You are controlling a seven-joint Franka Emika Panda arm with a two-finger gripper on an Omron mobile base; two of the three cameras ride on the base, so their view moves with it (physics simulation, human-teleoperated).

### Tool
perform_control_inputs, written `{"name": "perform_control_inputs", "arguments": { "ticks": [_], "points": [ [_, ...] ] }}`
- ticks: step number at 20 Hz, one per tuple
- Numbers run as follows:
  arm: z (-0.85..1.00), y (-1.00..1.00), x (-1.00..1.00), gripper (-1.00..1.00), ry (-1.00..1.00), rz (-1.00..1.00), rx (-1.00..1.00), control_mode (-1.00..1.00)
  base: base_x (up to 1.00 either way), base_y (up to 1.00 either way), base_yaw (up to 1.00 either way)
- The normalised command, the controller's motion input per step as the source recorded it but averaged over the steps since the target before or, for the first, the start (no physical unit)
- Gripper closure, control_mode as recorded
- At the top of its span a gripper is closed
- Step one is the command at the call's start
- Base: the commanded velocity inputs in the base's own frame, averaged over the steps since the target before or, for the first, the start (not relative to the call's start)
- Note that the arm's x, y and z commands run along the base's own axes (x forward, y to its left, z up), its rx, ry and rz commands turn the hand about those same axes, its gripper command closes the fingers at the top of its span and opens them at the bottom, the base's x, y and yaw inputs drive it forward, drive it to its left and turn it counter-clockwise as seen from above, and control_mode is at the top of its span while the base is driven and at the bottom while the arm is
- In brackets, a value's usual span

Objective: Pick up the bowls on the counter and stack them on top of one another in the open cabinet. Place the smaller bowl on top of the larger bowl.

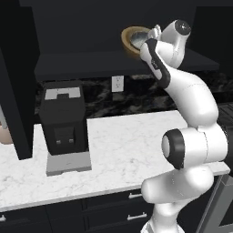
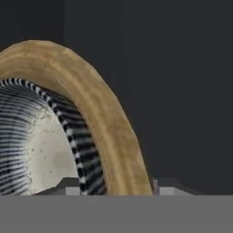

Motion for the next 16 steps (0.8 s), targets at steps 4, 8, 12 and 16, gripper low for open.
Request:
{"name": "perform_control_inputs", "arguments": {
  "ticks": [4,8,12,16],
  "points": [
    [0.00,0.00,0.11,-1.00,-0.05,0.00,0.00,-1.00,0.00,0.00,0.00],
    [0.03,0.00,0.00,-1.00,-0.23,0.01,0.00,-1.00,0.00,0.00,0.00],
    [0.16,0.02,-0.19,-1.00,-0.22,0.02,0.00,-1.00,0.00,0.00,0.00],
    [0.00,0.00,-0.80,-1.00,-0.02,0.01,0.00,-1.00,0.00,0.00,0.00]
  ]
}}
